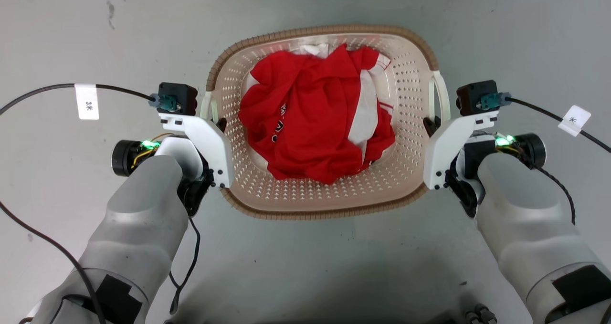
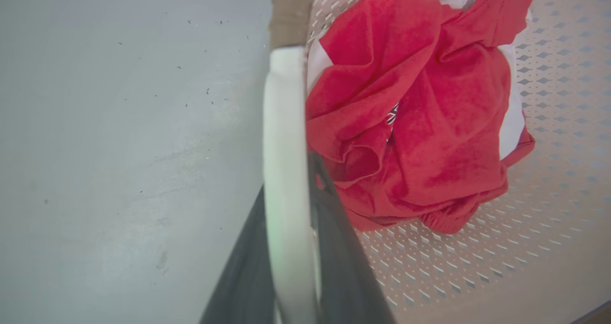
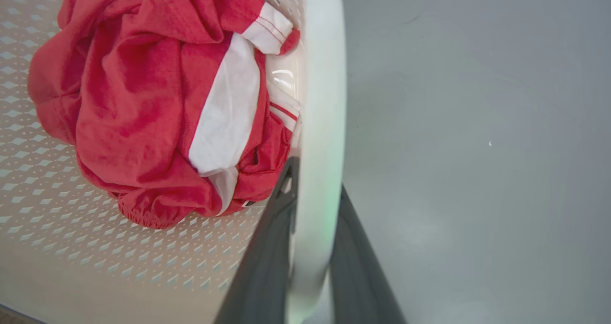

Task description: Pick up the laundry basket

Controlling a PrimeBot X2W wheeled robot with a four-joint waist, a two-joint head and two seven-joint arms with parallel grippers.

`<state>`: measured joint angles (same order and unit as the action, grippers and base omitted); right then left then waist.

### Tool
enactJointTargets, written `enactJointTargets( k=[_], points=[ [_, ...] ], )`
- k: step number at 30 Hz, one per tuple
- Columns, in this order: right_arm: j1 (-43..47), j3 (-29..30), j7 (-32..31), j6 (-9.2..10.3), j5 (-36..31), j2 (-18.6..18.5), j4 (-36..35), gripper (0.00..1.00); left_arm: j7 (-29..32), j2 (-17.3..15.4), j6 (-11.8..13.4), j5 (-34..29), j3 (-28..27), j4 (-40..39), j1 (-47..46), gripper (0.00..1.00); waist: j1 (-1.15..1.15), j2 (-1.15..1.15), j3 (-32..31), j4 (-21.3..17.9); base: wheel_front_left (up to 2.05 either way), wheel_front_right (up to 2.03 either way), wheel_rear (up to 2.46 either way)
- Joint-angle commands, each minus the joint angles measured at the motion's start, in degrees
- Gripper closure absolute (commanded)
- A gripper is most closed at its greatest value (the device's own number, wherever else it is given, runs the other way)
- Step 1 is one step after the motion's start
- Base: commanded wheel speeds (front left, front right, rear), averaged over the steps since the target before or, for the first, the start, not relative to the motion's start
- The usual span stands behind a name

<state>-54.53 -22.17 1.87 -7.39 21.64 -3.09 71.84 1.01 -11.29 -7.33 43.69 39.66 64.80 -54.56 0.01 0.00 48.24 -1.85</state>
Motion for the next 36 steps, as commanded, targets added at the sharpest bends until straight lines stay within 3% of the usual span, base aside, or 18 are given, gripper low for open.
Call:
enactJointTargets(
  k=[1,8,24,36],
  points=[
    [0.7,-1.05,-0.71,-0.18,0.66,0.46,-0.05,1.0,0.25,0.79,-0.26,0.64,0.9,-0.3,0.09,1.0,-0.01,0.0,-1.13,0.01,0.0,0.0,0.0],
    [3.42,-4.28,-5.79,-0.19,4.36,0.57,0.43,1.0,3.56,1.25,-0.27,5.01,4.03,0.13,2.22,1.0,-0.01,0.0,-8.07,-0.02,0.0,0.0,0.0],
    [9.2,-10.18,-22.7,-0.23,13.1,0.54,0.41,1.0,16.33,1.17,-0.43,14.64,8.74,0.72,7.79,1.0,-0.01,0.0,-31.67,-0.83,0.0,0.0,0.0],
    [9.3,-13.11,-31.54,-0.23,17.43,-1.33,-1.12,1.0,22.56,0.67,-0.42,18.6,10.94,1.16,8.43,1.0,-0.01,0.0,-41.76,-0.44,0.0,0.0,0.0]
  ],
)
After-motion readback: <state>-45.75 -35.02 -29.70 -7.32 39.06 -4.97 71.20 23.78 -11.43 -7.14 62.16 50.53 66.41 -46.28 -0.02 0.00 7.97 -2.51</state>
